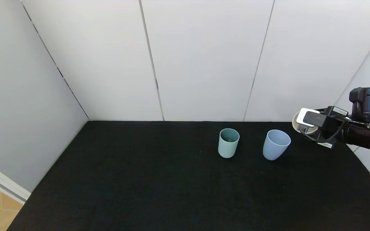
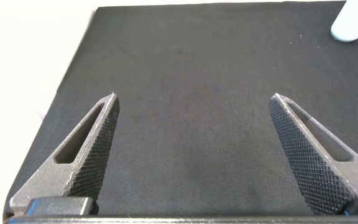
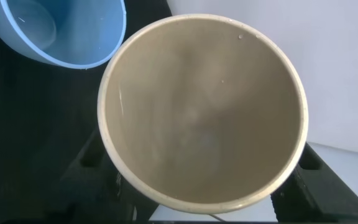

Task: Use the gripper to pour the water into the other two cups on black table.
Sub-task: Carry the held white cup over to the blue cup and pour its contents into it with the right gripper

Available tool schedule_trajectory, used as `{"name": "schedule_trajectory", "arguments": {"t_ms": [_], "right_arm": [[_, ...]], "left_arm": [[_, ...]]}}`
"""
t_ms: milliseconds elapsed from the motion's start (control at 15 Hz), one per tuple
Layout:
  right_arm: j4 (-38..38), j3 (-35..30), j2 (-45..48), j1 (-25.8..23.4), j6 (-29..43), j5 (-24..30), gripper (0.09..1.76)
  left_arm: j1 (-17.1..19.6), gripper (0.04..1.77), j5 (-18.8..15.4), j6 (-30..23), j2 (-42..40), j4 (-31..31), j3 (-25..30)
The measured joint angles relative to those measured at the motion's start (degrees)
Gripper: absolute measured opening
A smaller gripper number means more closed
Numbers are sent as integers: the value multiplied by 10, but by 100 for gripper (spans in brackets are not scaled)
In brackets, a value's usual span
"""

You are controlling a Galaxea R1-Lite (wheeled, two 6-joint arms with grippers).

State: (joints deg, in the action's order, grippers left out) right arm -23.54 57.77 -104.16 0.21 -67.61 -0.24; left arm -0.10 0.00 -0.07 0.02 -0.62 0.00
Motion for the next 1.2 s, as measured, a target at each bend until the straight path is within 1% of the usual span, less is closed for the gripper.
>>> {"name": "schedule_trajectory", "arguments": {"t_ms": [667, 1200], "right_arm": [[-1, 30, -38, 26, -73, -40, 129], [-1, 67, -56, 26, -126, -65, 128]], "left_arm": [[0, 172, 0, 0, 0, 0, 0], [0, 172, 0, 0, 0, 0, 0]]}}
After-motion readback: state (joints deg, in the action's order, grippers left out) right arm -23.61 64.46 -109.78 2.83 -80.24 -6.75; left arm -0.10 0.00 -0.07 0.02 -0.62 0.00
